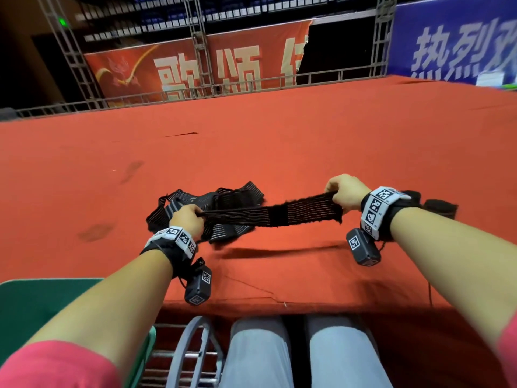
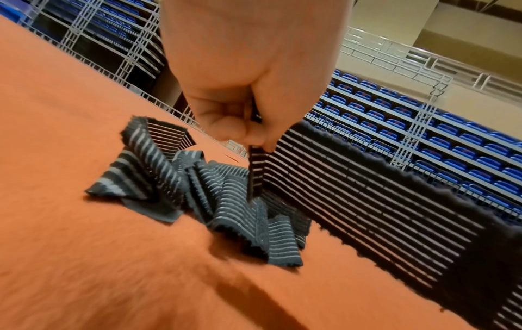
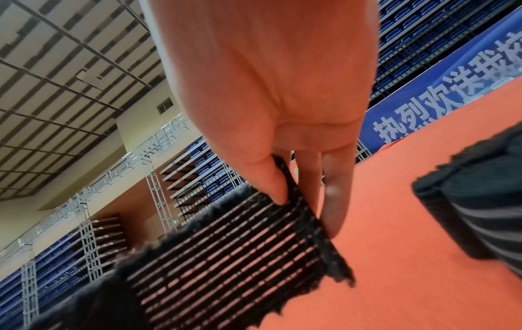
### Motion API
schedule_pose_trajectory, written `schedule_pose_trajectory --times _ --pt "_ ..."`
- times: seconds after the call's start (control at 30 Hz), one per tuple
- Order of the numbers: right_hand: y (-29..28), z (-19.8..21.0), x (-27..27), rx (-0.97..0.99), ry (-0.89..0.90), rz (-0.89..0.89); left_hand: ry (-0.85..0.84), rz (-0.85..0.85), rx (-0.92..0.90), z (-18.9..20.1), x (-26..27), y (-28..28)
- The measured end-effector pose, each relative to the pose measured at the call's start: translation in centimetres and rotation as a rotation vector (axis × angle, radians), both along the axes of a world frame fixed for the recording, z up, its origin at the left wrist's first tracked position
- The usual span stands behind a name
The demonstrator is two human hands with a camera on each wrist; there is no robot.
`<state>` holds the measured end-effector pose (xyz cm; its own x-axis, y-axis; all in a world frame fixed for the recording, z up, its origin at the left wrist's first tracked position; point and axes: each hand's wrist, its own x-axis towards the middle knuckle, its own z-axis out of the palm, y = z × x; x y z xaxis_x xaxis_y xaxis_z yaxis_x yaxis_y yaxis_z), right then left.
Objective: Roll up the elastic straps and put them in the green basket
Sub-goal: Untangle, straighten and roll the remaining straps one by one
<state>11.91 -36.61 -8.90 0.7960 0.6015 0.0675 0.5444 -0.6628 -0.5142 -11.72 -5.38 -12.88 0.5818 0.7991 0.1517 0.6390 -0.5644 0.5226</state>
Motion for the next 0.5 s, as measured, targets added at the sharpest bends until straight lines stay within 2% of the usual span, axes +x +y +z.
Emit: schedule_pose_trajectory --times 0.1,0.27,0.4,0.5 --pt "-1.4 -2.0 -0.6 -0.026 -0.010 -0.034 -0.048 0.006 -0.078 -0.8 -1.5 -0.8" --pt "-3.4 -3.5 -1.7 -0.054 -0.012 -0.055 -0.237 0.001 -0.410 -2.8 -2.5 -1.3" --pt "-4.3 -4.4 -2.3 0.067 0.102 -0.120 -0.299 0.009 -0.533 -3.1 -2.5 -1.9" --pt "-4.8 -5.8 -1.9 0.145 0.167 -0.151 -0.445 0.068 -0.665 -3.2 -2.7 -3.1"
